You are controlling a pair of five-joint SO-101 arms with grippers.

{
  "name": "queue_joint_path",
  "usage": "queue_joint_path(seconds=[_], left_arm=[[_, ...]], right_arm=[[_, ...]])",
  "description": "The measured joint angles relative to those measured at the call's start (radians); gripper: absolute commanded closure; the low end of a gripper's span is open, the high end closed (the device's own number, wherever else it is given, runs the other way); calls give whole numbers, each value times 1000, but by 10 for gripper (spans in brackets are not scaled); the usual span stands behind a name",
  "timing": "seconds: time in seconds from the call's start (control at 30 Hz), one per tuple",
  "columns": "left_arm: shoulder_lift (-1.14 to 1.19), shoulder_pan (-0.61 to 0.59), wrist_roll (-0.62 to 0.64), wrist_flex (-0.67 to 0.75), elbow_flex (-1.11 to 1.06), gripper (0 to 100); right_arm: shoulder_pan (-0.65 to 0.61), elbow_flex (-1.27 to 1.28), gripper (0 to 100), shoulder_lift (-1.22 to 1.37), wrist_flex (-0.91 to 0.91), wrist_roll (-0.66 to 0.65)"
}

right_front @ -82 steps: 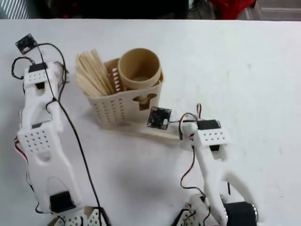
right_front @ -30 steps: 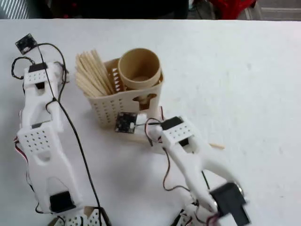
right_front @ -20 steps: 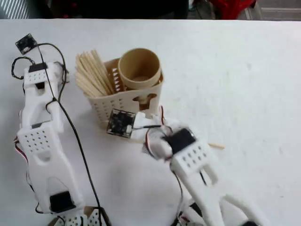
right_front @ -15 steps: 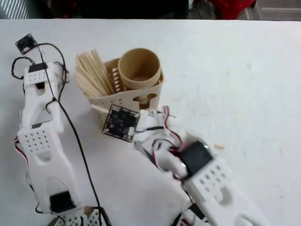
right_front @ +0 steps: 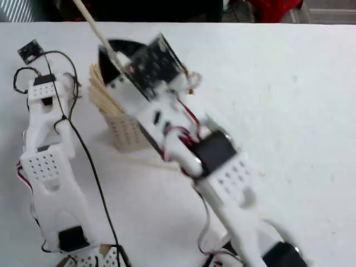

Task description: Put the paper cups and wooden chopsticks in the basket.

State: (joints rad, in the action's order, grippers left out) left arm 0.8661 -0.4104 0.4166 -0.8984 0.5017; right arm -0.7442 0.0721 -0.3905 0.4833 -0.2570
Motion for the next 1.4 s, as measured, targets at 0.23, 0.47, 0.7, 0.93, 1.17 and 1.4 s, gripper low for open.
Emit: queue_joint_path(seconds=[0.23,0.47,0.7,0.93,1.17,1.4], left_arm=[[0,0,0,9,0,855],[0,0,0,12,0,856],[0,0,0,12,0,856],[0,0,0,12,0,855],[0,0,0,12,0,856],[0,0,0,12,0,856]], right_arm=[[-2,0,963,89,-46,11],[-2,-2,889,89,-18,74],[-3,-5,886,89,46,92],[9,-18,886,60,397,92],[152,-20,885,-155,895,-26],[299,196,886,-114,1131,-470]])
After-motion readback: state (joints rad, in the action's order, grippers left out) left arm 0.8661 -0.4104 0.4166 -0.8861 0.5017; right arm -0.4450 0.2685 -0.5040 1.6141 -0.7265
